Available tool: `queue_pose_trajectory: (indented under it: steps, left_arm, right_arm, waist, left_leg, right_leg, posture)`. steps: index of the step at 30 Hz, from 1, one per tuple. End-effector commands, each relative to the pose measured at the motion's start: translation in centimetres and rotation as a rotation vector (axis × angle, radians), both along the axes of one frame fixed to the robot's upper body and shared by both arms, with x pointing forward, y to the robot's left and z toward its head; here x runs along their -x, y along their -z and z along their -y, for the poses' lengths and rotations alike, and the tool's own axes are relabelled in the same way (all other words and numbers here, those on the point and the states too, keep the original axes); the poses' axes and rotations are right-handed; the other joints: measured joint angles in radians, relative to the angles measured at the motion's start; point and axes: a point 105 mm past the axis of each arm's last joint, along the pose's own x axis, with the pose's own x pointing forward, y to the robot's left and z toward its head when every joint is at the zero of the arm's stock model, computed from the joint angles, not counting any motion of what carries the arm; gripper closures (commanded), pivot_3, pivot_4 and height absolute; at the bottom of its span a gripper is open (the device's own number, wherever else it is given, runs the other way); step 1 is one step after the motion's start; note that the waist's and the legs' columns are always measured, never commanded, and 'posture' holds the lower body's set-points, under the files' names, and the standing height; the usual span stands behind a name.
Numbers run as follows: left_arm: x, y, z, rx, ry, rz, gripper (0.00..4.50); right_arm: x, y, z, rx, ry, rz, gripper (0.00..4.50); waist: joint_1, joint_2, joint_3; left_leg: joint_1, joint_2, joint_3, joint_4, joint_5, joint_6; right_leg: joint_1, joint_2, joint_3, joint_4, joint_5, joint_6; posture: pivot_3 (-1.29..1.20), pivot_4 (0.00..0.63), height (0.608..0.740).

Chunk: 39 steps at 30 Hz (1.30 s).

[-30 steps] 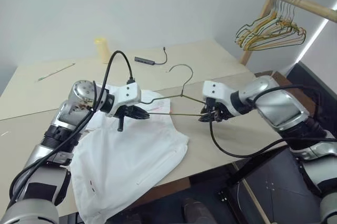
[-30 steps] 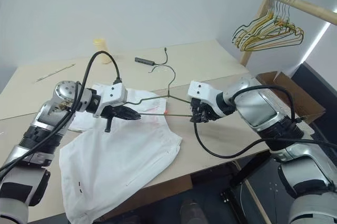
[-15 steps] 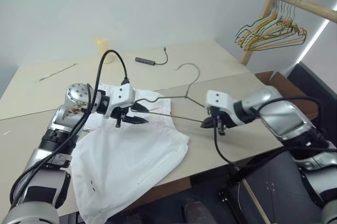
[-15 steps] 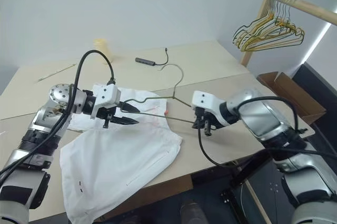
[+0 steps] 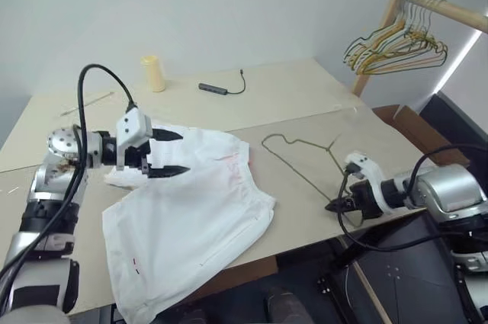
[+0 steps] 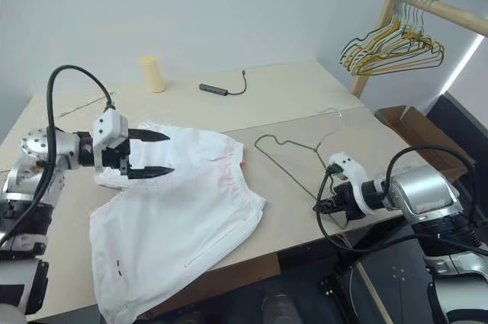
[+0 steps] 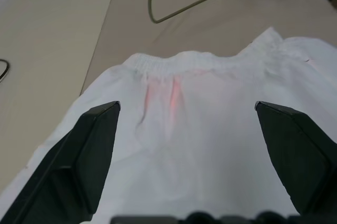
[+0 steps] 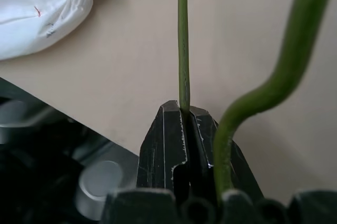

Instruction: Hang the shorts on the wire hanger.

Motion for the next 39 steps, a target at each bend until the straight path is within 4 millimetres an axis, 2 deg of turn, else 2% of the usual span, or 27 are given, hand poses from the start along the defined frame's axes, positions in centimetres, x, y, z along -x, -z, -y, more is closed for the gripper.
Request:
queue_pose_trajectory:
  steps: [1,8,14,21,29,33,39]
  left_arm:
    - [0.8,-1.8,0.6,0.048,-0.005,0.067,0.04]
    - [2.0,-1.5,-0.1,0.028,-0.035,0.048,0.04]
    - [2.8,-1.6,-0.3,0.023,-0.046,0.04,0.04]
    - [3.4,-1.7,-0.4,0.024,-0.062,0.039,0.04]
    - [3.8,-1.7,-0.8,0.02,-0.075,0.038,0.04]
    - [3.8,-1.7,-0.7,0.022,-0.074,0.039,0.04]
    - [3.8,-1.8,-0.7,0.025,-0.073,0.041,0.04]
  right_arm:
    - [0.1,-0.5,-0.9,-0.066,-0.013,-0.071,4.5]
    - [1.3,-0.9,-2.3,-0.154,-0.146,-0.147,4.5]
    - [1.0,-0.2,-2.5,-0.139,-0.166,-0.186,4.5]
    - [-0.5,-0.4,-1.2,-0.122,-0.072,-0.176,4.5]
    - [0.3,-1.0,0.5,-0.111,-0.034,-0.187,4.5]
    - [0.3,-1.4,1.1,-0.12,-0.008,-0.177,4.5]
    - [0.7,-0.6,1.8,-0.094,0.023,-0.203,4.5]
  waist:
    - [0.002,0.0,0.0]
    - [0.022,0.001,0.001]
    - [0.047,0.001,0.002]
    - [0.086,0.003,0.004]
    - [0.131,0.004,0.005]
    - [0.136,0.004,0.005]
    - [0.135,0.004,0.005]
  left_leg:
    - [0.0,0.0,0.0,0.0,0.0,0.0]
    - [0.001,-0.001,0.0,0.0,0.0,0.0]
    - [0.002,-0.001,0.001,0.0,0.0,0.0]
    - [0.002,-0.001,0.001,0.0,0.0,0.0]
    - [0.002,-0.001,0.002,0.0,0.0,0.0]
    - [0.002,-0.001,0.003,-0.001,0.0,0.0]
    - [0.001,0.001,0.003,-0.001,0.0,0.0]
  right_leg:
    - [0.0,0.0,0.0,0.0,0.0,0.0]
    - [0.001,0.002,0.0,-0.001,0.0,0.0]
    - [0.002,0.003,0.0,-0.001,0.0,0.0]
    - [0.001,0.003,0.0,-0.001,0.0,0.0]
    - [0.001,0.003,-0.001,-0.002,0.0,0.0]
    - [0.001,0.004,-0.001,-0.003,0.0,-0.001]
    - [0.001,0.005,-0.001,-0.005,0.0,-0.001]
  posture:
    - [-0.18,0.019,0.74]
    - [-0.14,0.029,0.74]
    - [-0.1,0.041,0.74]
    - [-0.07,0.045,0.74]
    - [-0.05,0.042,0.74]
    - [-0.06,0.039,0.74]
    - [-0.06,0.038,0.74]
